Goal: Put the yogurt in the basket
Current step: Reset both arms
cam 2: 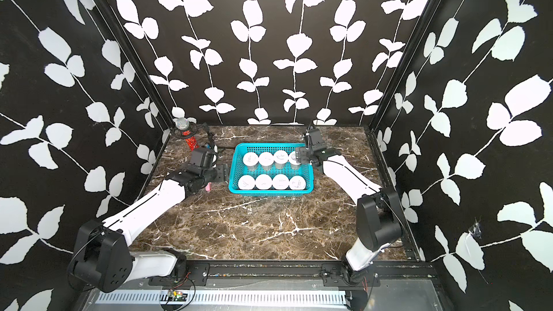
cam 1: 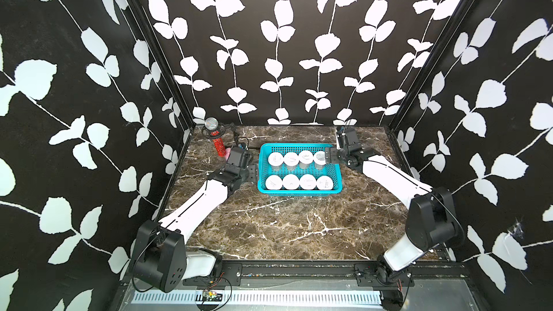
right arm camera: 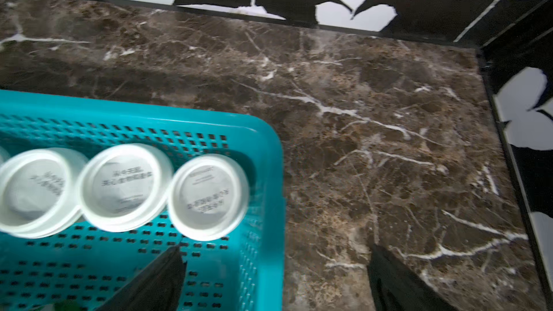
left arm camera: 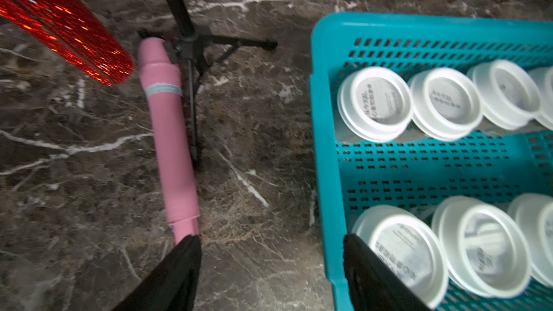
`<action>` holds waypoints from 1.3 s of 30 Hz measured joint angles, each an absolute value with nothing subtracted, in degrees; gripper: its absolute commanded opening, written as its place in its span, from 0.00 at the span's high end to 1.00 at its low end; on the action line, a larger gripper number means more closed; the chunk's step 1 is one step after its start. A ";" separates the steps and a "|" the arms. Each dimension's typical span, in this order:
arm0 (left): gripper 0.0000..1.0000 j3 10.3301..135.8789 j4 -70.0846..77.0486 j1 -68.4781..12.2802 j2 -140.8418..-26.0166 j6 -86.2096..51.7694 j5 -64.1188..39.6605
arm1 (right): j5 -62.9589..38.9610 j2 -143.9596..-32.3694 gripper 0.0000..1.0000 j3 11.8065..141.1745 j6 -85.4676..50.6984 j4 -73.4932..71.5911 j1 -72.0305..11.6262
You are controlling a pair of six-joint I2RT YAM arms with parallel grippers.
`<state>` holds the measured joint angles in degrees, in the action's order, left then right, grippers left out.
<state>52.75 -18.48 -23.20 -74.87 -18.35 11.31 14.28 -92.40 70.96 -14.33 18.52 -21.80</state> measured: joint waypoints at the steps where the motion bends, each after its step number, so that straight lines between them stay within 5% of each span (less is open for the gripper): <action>1: 0.16 52.62 -17.61 -23.20 -74.87 -17.56 13.52 | 16.01 -91.35 0.01 69.25 -14.94 17.63 -21.41; 6: 0.02 49.76 -12.23 -23.20 -74.87 -13.47 24.05 | 23.18 -86.30 0.01 61.60 -16.99 12.75 -19.18; 18: 0.01 41.93 3.31 -21.63 -76.03 0.34 37.50 | 32.91 -81.69 0.01 48.84 -16.88 5.26 -11.97; 39: 0.01 27.35 33.41 -6.94 -80.75 9.04 12.34 | 24.01 -83.68 0.01 34.59 -5.48 -19.84 -4.91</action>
